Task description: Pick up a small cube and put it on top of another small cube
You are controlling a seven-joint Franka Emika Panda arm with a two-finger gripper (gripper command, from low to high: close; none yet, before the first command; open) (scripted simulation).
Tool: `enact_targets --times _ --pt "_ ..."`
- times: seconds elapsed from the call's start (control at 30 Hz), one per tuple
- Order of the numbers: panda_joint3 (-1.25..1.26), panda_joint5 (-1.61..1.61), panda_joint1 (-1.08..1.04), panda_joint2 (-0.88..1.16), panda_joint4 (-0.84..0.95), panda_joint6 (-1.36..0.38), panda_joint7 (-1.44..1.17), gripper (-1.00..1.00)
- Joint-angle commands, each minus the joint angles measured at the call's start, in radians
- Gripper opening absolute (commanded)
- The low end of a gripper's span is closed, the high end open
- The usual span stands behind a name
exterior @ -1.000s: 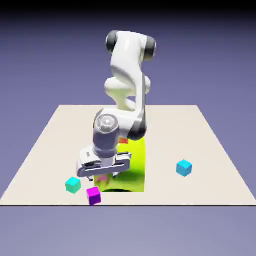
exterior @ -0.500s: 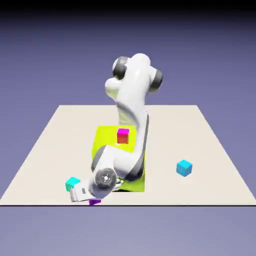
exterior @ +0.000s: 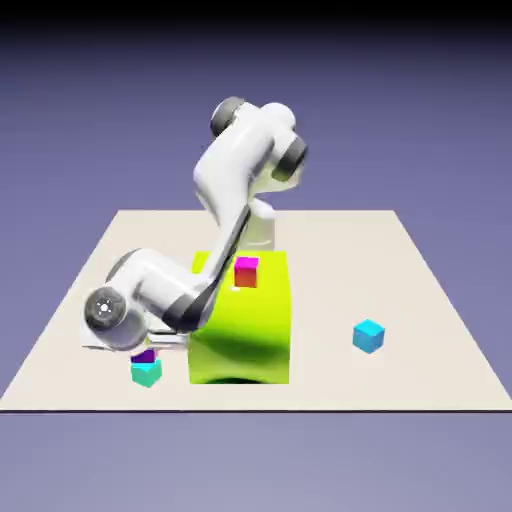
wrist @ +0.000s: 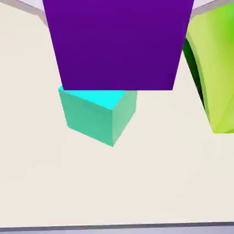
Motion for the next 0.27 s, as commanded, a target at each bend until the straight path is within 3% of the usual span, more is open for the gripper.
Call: enact_targets --times 0.0,0.1,0.13,0.23 --pt "0.006 0.006 0.004 0.007 -0.036 0.040 -0.003 -1.00" --pt "0.022 0.028 0.015 0.026 -0.143 0.157 -0.012 -1.00" --pt "0.022 0.028 0.015 0.026 -0.143 0.157 -0.012 1.00" --pt "0.011 0.013 0.007 0.013 -0.071 0.078 -0.006 1.00"
